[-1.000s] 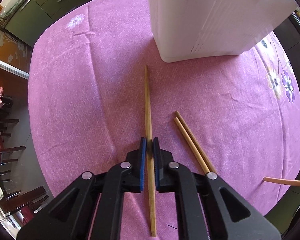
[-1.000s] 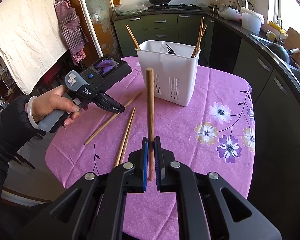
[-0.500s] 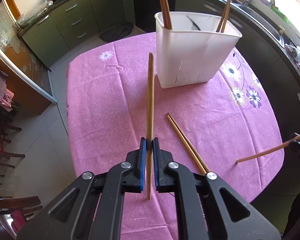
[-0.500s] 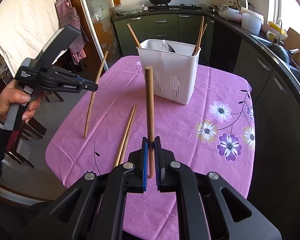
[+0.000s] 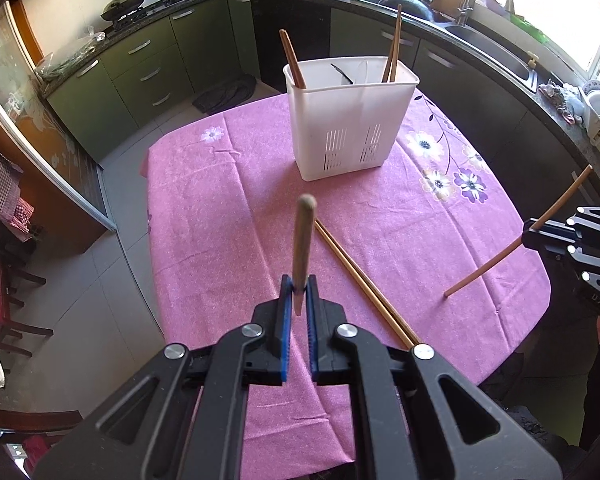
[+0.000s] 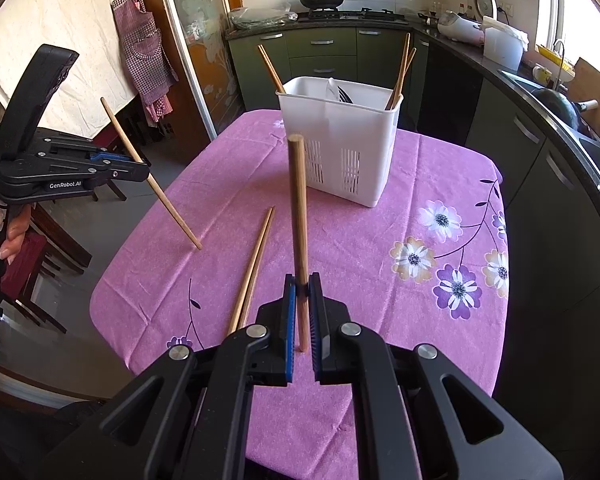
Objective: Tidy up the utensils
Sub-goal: 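Carry both chopsticks over the white caddy and release them into it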
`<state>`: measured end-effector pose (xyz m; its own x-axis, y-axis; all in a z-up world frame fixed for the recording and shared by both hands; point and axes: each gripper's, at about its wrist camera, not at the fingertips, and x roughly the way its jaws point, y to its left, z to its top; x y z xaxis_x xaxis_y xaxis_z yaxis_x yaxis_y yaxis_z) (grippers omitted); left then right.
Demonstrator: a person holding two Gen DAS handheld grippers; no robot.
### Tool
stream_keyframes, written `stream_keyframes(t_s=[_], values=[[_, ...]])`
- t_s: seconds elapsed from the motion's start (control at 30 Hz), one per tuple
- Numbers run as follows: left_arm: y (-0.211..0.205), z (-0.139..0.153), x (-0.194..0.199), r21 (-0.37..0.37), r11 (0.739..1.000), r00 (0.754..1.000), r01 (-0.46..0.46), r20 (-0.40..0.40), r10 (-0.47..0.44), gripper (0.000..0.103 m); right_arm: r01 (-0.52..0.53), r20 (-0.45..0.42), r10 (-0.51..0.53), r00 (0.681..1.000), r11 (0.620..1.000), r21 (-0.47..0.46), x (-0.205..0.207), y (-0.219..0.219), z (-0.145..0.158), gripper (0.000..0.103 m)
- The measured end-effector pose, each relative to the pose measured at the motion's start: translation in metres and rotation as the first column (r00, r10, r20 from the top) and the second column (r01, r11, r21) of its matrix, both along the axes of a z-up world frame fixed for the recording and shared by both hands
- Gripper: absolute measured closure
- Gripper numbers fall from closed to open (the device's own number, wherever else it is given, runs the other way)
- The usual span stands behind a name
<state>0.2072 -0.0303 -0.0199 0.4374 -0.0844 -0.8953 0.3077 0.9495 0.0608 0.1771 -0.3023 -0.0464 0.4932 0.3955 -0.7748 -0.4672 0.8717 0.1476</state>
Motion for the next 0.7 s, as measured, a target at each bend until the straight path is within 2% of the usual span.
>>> stream_keyframes(t_s=[0.17,0.3,0.53,0.7], values=[[-0.009,0.014,0.006,-0.004,1.000,1.000,0.016,0.007,-0.016,0.096,0.000,0.000,0.000,1.000,1.000,-0.001,-0.001,0.000,0.000,0.096],[-0.023,0.043,0.017,-0.027,0.999,0.999,0.031,0.025,-0.030,0.096,-0.008,-0.002,0.008,1.000,1.000,0.001,-0.001,-0.001,0.000,0.096],[-0.049,0.123,0.052,-0.077,0.996,0.987,0.034,0.161,-0.022,0.096,-0.017,-0.005,0.017,1.000,1.000,0.015,0.002,-0.005,-0.001,0.096],[-0.066,0.157,0.083,-0.114,0.993,0.970,0.026,0.242,0.002,0.096,-0.026,-0.006,0.026,1.000,0.999,0.024,0.003,-0.007,-0.002,0.096]])
